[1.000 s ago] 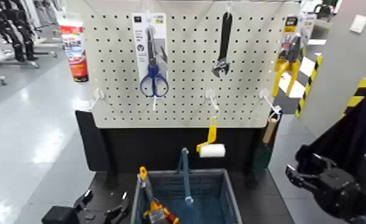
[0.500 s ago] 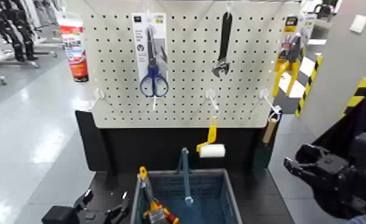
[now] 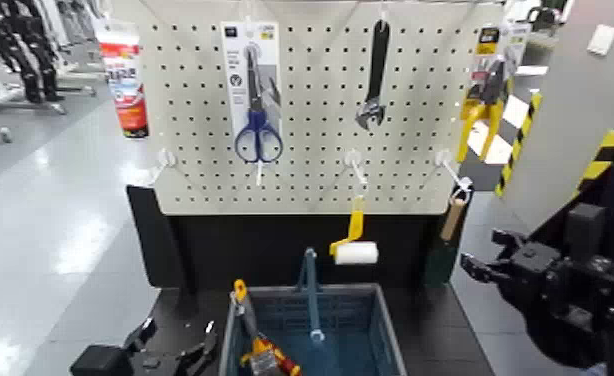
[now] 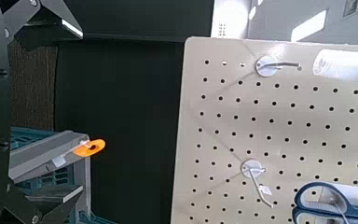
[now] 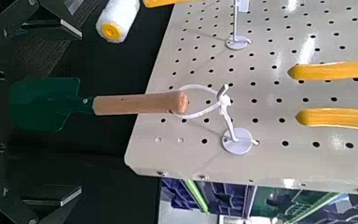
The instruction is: Put the tool with the wooden handle into the crate.
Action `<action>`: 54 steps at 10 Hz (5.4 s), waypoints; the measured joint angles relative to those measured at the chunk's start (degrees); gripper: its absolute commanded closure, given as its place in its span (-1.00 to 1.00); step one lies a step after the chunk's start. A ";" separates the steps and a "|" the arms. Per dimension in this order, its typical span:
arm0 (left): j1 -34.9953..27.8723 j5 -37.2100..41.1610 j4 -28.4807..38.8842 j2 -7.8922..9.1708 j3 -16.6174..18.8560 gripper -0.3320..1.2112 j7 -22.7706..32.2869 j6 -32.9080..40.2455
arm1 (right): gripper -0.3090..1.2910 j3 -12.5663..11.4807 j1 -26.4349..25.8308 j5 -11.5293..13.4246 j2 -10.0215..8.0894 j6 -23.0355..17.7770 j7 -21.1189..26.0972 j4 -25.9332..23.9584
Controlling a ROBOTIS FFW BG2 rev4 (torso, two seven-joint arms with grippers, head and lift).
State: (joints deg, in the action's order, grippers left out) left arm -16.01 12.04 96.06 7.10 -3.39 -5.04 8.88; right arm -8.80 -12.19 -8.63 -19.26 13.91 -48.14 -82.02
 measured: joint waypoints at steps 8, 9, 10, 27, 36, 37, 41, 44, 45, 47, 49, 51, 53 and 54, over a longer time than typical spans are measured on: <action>0.22 0.00 -0.03 -0.07 -0.12 -0.38 -0.06 0.00 | -0.42 5.70 -7.62 -0.86 -1.00 -4.75 -1.69 10.37; 0.30 0.00 -0.10 -0.07 -0.12 -0.38 -0.10 0.00 | -0.42 5.94 -8.08 -0.86 -0.93 -5.04 -1.69 10.94; 0.37 0.00 -0.18 -0.07 -0.13 -0.38 -0.21 0.00 | -0.41 6.05 -8.37 -0.93 -0.85 -5.39 -1.66 11.44; 0.80 0.00 -1.05 -0.16 -0.21 -0.38 -0.83 0.79 | 0.86 6.06 -6.07 -1.73 1.22 -5.45 -0.72 6.88; 0.63 0.08 -1.08 -0.21 -0.27 -0.38 -0.79 0.93 | 0.86 3.75 1.61 -1.94 4.89 3.34 -0.19 -12.56; 0.63 0.09 -1.08 -0.24 -0.25 -0.38 -0.77 0.96 | 0.97 3.61 2.27 -2.28 5.15 4.70 -0.16 -14.81; 0.48 0.17 -1.06 -0.24 -0.23 -0.38 -0.76 1.08 | 0.98 4.42 4.60 -5.01 6.84 7.11 0.57 -19.25; 0.53 0.18 -1.05 -0.33 -0.29 -0.38 -0.76 1.08 | 0.98 6.70 4.50 -7.84 7.68 6.08 0.65 -18.19; 0.54 0.18 -1.05 -0.33 -0.29 -0.38 -0.76 1.07 | 0.98 7.37 4.40 -8.72 7.96 5.84 0.54 -17.22; 0.54 0.18 -1.05 -0.33 -0.17 -0.38 -0.76 1.12 | 0.98 8.92 4.43 -10.42 9.04 4.87 0.42 -14.47; 0.51 0.18 -1.08 -0.33 -0.12 -0.38 -0.77 1.14 | 0.98 10.58 4.81 -12.40 10.40 2.89 0.48 -10.44; 0.61 0.18 -1.19 -0.28 -0.17 -0.38 -0.85 1.15 | 0.98 12.30 5.15 -13.67 11.42 1.44 0.80 -6.78; 0.71 0.18 -1.35 -0.26 -0.23 -0.38 -1.02 1.22 | 0.98 13.37 5.48 -14.84 12.07 -0.38 1.40 -2.99; 0.78 0.18 -1.39 -0.26 -0.23 -0.38 -1.03 1.28 | 0.98 13.69 5.50 -15.00 12.28 -0.73 1.46 -1.33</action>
State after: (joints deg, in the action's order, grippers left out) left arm -15.22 12.22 94.67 6.84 -3.62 -6.07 10.15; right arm 4.89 -6.69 -23.64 -6.98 13.18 -46.68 -83.35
